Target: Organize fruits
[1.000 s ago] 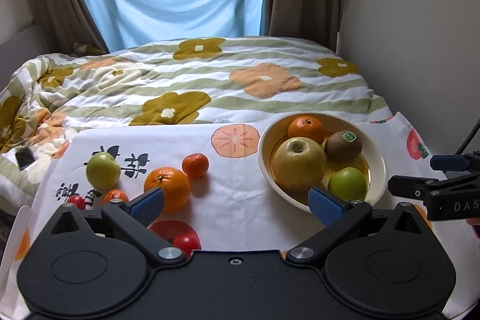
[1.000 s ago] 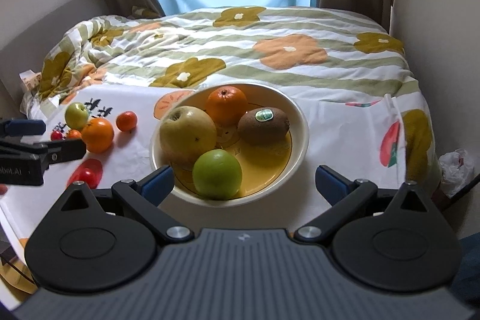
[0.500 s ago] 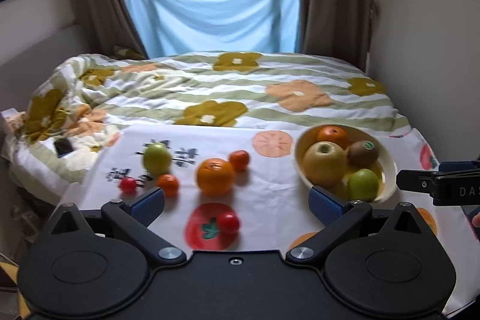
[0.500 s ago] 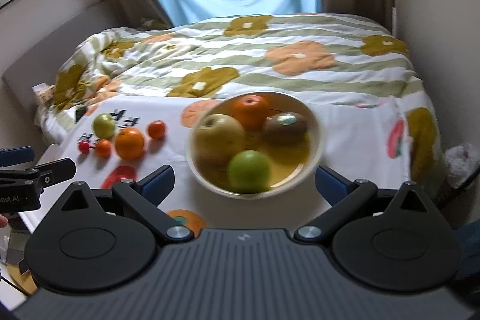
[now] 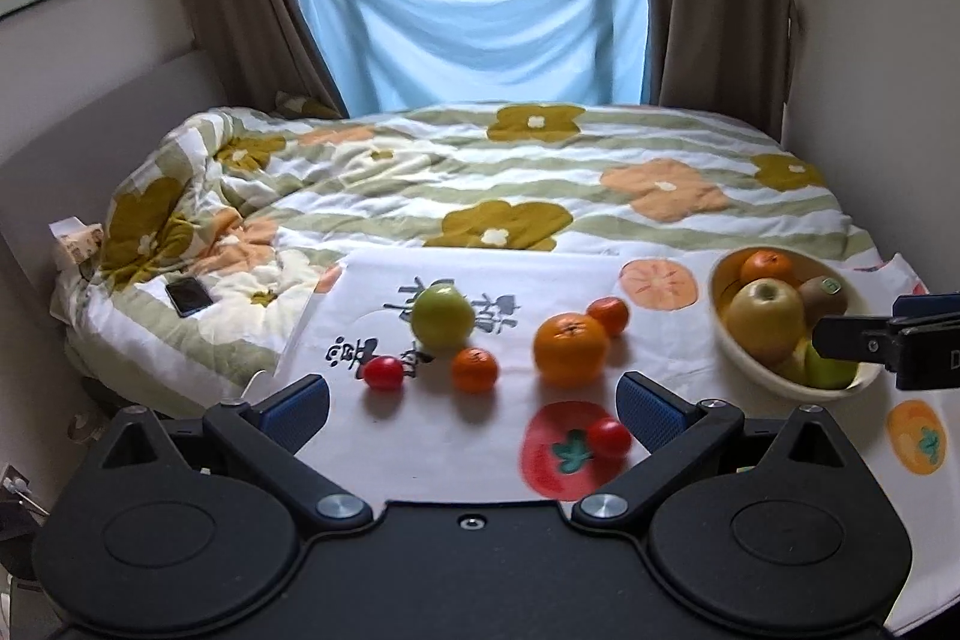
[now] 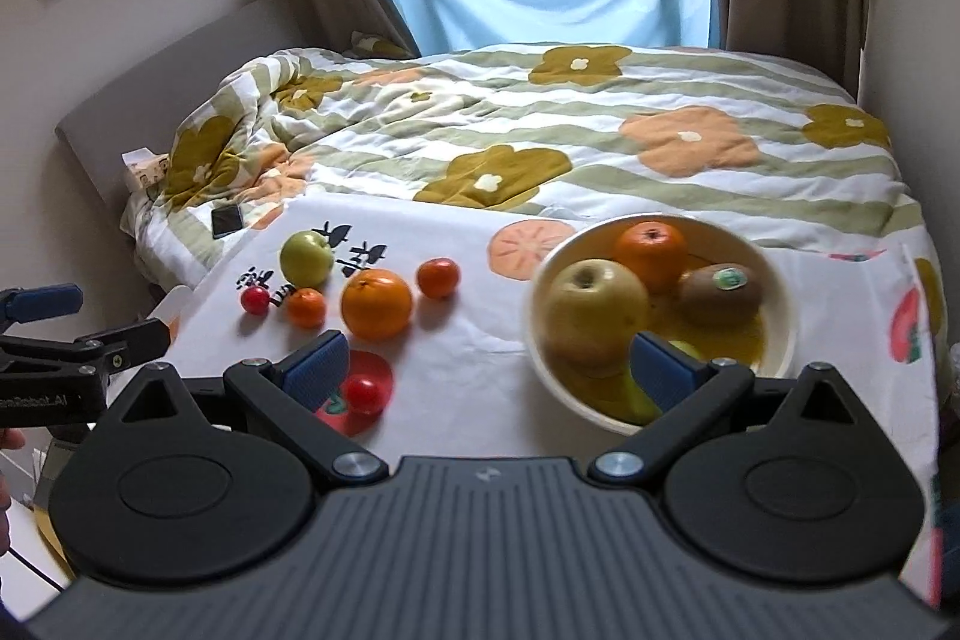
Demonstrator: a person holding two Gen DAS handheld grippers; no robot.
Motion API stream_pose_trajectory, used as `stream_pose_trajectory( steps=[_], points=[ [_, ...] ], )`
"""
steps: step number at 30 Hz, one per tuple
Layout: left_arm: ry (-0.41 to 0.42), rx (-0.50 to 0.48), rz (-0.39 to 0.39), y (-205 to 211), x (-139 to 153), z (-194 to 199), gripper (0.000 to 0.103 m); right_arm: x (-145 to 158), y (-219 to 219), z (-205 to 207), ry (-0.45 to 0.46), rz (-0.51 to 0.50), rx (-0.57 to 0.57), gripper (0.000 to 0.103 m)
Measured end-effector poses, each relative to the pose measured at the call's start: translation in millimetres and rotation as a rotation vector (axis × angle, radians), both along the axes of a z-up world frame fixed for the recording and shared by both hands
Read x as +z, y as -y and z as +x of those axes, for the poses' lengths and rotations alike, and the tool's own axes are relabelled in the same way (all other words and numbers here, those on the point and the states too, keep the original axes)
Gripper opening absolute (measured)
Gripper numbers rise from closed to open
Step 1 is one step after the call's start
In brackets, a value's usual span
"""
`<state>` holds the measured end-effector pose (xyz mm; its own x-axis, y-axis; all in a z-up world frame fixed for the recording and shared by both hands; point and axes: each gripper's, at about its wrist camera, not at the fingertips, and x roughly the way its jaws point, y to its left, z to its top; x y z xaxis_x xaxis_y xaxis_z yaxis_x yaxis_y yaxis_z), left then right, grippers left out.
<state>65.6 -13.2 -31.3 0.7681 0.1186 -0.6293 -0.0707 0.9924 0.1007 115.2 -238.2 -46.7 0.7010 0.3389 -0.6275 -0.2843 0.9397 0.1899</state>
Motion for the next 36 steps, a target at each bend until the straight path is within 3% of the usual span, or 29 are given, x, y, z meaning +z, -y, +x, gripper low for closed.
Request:
stream_pose_trajectory(
  steps=[14,22,27,36],
  points=[
    [-0.117,-0.163,-0.021,-86.8,-38.9,71.5,0.097,-29.8,-87.0,37.5,-0.090,0.016,-0.162,0.103],
    [-0.191,-0.185,-0.110,-123.2,-71.5,117.6,0.086,-56.6,-120.6,56.5,-0.132,0.023,-0.261,0.103],
    [-0.259,-0.194,-0.189,-133.3,-90.8,138.2,0.073,-69.7,-133.9,68.8,-0.151,0.020,-0.306,0.103],
    [-0.280,-0.194,-0.211,-131.9,-106.9,155.4,0.063,-81.9,-142.0,83.6,-0.172,0.015,-0.335,0.103]
  ],
)
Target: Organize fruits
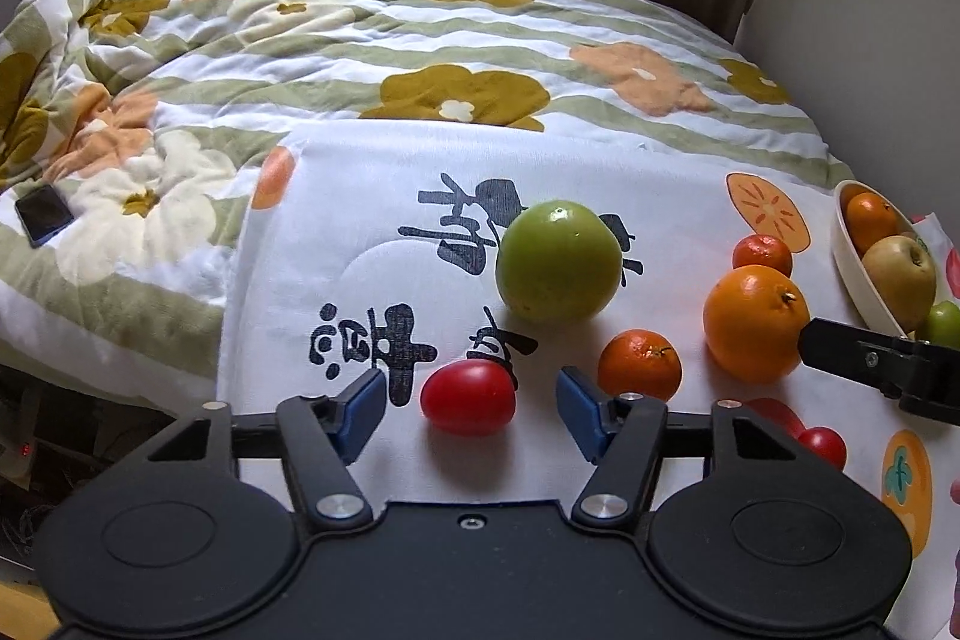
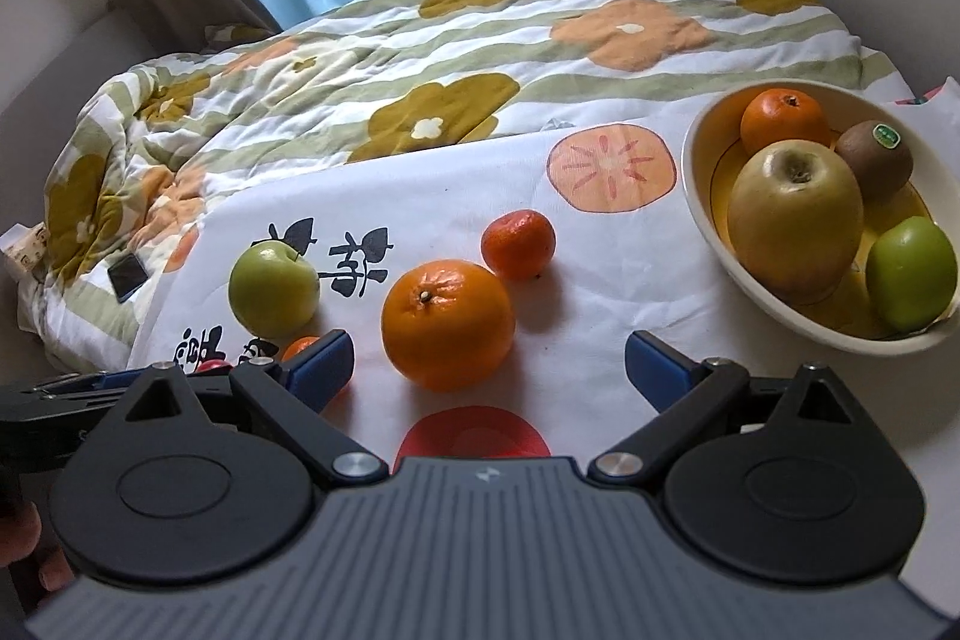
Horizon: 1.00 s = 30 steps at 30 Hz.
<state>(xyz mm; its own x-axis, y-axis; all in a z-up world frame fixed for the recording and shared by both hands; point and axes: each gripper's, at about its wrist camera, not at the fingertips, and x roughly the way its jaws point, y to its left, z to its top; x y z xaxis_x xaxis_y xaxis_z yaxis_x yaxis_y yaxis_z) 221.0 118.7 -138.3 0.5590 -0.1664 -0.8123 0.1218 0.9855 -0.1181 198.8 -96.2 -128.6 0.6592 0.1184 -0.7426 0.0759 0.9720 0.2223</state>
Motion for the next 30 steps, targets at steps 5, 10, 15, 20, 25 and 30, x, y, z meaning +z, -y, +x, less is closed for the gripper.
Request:
stream_pose_trajectory(
  steps=[5,10,15,20,25,30],
  points=[
    [-0.019,-0.001,-0.001,-3.6,-7.8,3.5,0.057,-2.3,-4.3,5.2,-0.004,-0.010,-0.003,0.103],
    [-0.014,-0.002,0.006,-3.9,-10.6,2.5,0.046,-5.3,-8.5,8.6,-0.009,-0.011,0.001,0.103],
    [-0.002,-0.014,-0.002,-5.6,-10.9,0.8,0.040,-8.0,-11.8,12.7,-0.012,-0.012,0.008,0.103],
    [-0.001,-0.016,0.001,-7.1,-10.6,-3.1,0.040,-11.8,-16.2,20.6,-0.018,-0.013,0.012,0.103],
    [-0.006,-0.012,0.000,-12.4,-10.2,-9.0,0.039,-17.0,-19.0,28.2,-0.031,-0.019,0.016,0.096],
    [-0.003,-0.008,0.003,-16.6,-6.8,-14.2,0.039,-24.0,-22.9,34.8,-0.046,-0.017,0.026,0.086]
  ],
)
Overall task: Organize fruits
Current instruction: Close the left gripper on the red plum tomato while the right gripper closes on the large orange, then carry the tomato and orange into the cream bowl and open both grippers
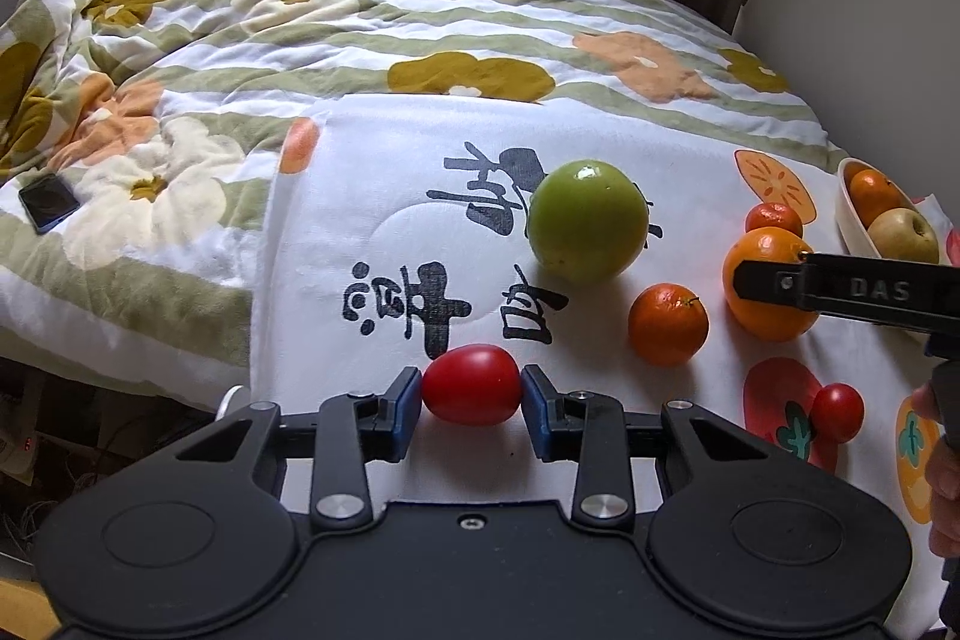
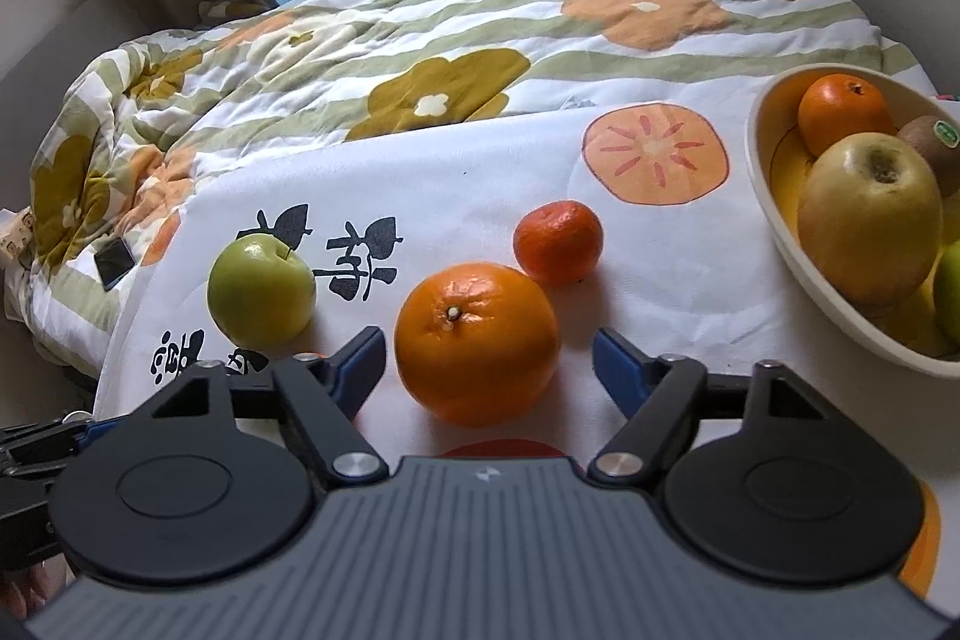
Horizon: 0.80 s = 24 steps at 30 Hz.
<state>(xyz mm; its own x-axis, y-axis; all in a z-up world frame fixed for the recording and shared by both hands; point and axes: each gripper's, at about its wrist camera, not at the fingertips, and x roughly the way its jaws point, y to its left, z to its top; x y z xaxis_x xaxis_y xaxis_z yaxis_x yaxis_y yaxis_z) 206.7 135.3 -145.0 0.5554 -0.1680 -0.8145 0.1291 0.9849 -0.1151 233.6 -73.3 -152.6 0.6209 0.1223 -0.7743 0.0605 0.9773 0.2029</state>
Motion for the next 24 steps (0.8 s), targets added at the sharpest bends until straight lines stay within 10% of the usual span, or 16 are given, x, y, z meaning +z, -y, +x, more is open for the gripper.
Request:
stream_pose_trajectory(
  steps=[24],
  points=[
    [0.112,0.040,0.006,20.0,49.7,-37.9,0.039,36.2,8.0,-25.8,0.074,-0.005,0.092,0.076]
  ],
)
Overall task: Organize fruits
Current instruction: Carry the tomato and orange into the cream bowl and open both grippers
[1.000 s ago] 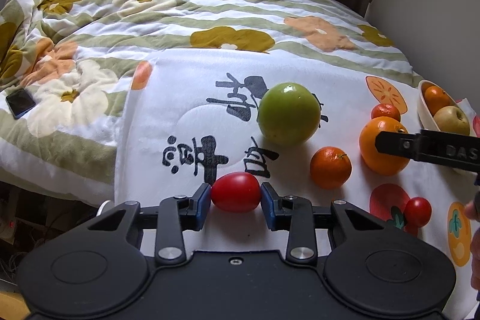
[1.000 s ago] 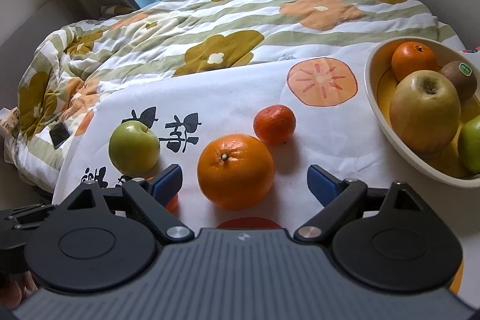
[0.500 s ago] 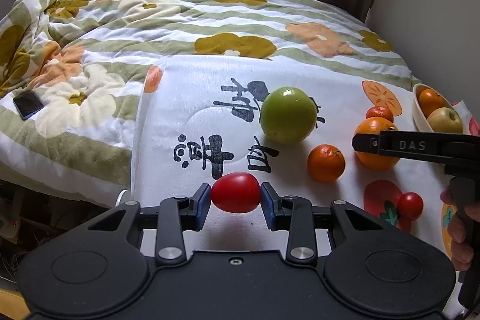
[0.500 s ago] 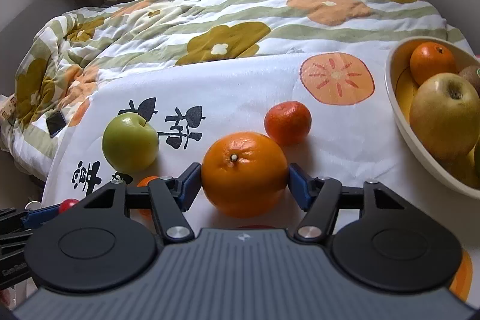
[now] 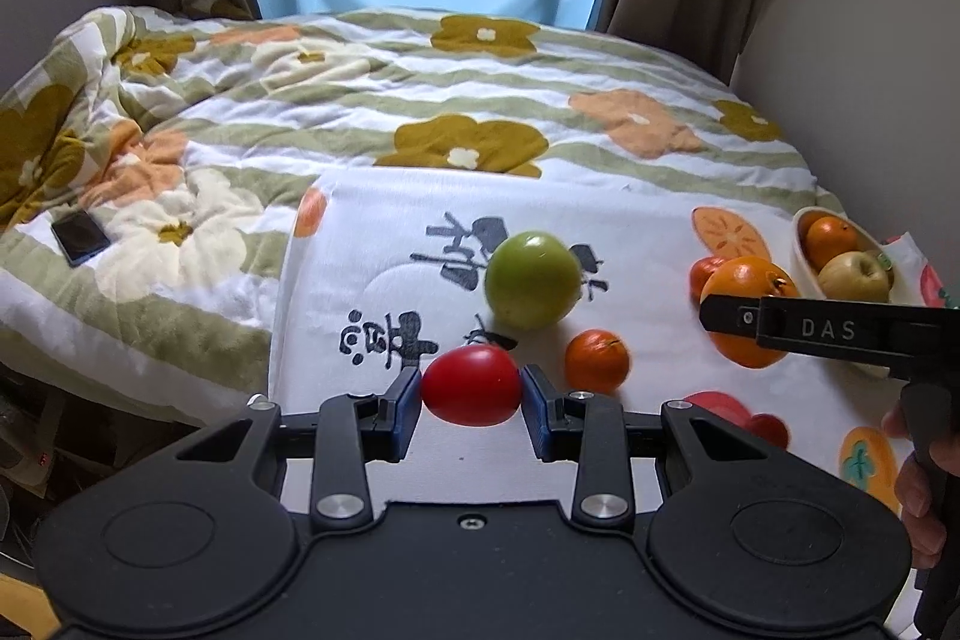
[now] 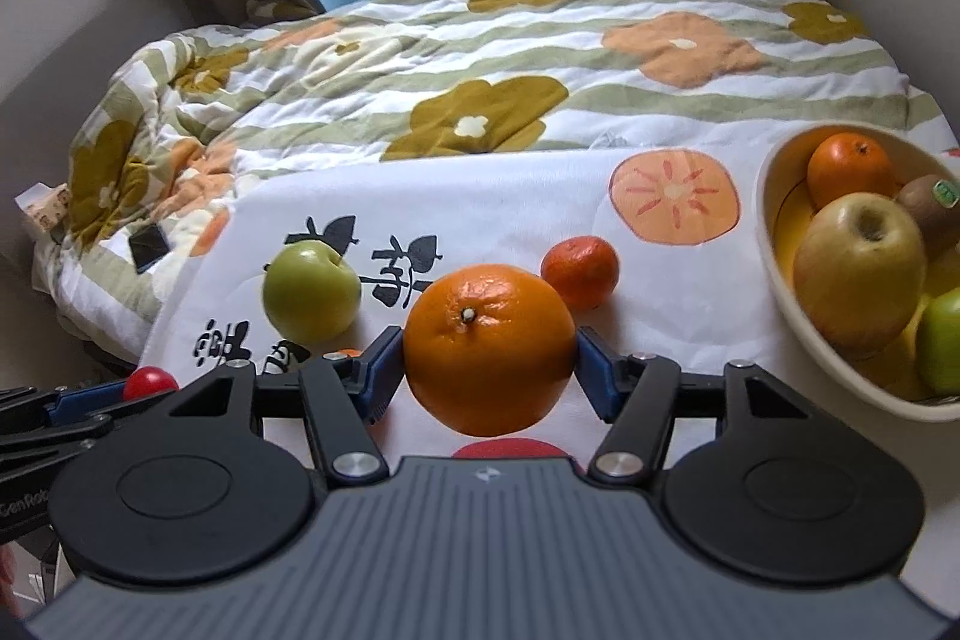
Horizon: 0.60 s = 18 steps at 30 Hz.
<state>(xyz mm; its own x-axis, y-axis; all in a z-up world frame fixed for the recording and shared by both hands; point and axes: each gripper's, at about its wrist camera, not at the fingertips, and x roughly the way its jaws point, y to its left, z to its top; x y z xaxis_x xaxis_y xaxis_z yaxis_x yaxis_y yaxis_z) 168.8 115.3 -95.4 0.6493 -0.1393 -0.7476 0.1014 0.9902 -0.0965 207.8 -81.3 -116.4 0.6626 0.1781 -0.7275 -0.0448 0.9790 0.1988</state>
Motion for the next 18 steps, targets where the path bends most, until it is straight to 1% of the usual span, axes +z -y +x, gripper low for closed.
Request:
stream_pose_trajectory(
  steps=[8,14,18],
  points=[
    [0.055,0.031,0.010,30.0,30.2,-27.5,0.039,32.2,34.1,-28.1,0.049,0.009,0.029,0.076],
    [0.092,0.042,0.011,65.9,51.0,-47.9,0.039,51.7,69.6,-50.0,0.078,0.020,0.047,0.076],
    [0.105,0.041,0.004,94.9,59.6,-59.0,0.039,60.5,98.3,-64.4,0.088,0.032,0.055,0.076]
  ],
)
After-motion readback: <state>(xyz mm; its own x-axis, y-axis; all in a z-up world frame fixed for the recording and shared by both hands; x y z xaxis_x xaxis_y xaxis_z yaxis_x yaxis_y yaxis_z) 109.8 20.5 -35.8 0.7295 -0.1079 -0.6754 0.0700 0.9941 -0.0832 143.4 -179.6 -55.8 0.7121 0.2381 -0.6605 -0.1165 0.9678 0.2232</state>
